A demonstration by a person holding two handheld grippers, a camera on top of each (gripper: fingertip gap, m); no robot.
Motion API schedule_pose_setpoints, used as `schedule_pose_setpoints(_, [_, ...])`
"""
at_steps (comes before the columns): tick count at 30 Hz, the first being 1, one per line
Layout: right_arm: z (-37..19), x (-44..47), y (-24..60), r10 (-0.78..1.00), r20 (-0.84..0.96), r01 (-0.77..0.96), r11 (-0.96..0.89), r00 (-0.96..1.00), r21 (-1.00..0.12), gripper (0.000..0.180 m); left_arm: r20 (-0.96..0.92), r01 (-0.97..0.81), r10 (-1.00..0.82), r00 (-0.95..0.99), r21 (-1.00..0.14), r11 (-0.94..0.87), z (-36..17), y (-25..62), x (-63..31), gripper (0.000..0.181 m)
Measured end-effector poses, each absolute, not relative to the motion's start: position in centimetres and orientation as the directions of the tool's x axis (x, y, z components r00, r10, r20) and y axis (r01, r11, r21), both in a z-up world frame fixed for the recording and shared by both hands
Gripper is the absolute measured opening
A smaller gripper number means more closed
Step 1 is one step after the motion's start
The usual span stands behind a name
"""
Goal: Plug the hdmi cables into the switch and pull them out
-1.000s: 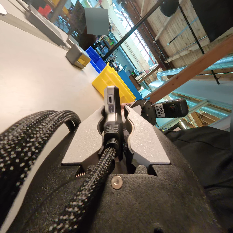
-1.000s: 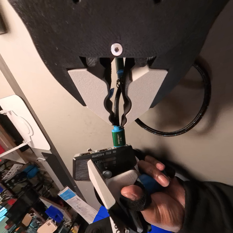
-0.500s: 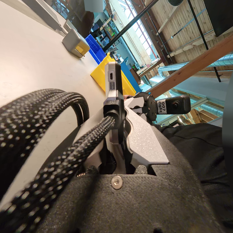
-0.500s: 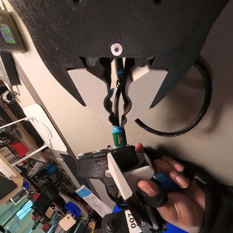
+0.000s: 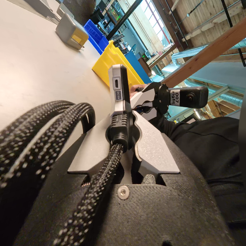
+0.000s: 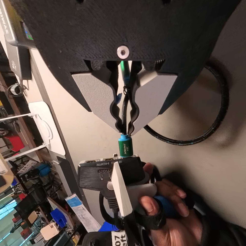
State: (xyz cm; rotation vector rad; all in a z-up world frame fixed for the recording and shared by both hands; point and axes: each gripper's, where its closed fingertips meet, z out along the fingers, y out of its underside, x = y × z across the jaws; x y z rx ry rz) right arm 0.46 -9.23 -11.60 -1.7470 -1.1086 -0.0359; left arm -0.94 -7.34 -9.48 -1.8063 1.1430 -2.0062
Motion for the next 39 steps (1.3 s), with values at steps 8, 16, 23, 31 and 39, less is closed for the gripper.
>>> schedule_pose_setpoints(8, [-11.7, 0.3, -9.6, 0.662, 0.525, 0.714, -0.023, 0.535, -0.699, 0.010, 0.752, -0.391, -0.610, -0.248, -0.654, -0.647, -9.8, -8.1, -1.3, 0.023])
schedule_pose_setpoints(16, [-12.6, 0.2, -10.8, 0.719, 0.496, 0.733, -0.028, 0.487, -0.679, 0.008, 0.733, -0.421, -0.640, -0.232, -0.669, -0.613, -10.6, -8.7, -0.9, 0.021])
schedule_pose_setpoints(23, [-12.4, 0.4, -10.6, 0.706, 0.510, 0.737, -0.025, 0.491, -0.675, 0.009, 0.735, -0.413, -0.635, -0.237, -0.668, -0.619, -10.4, -8.6, -1.0, 0.021])
schedule_pose_setpoints(31, [-12.7, 0.4, -10.8, 0.725, 0.487, 0.738, -0.043, 0.487, -0.673, 0.010, 0.737, -0.427, -0.631, -0.243, -0.666, -0.612, -10.5, -8.8, -1.0, 0.022])
schedule_pose_setpoints(39, [-12.9, 0.8, -10.9, 0.741, 0.448, 0.714, -0.061, 0.501, -0.698, 0.008, 0.727, -0.447, -0.639, -0.249, -0.672, -0.590, -10.7, -9.2, -1.1, 0.023])
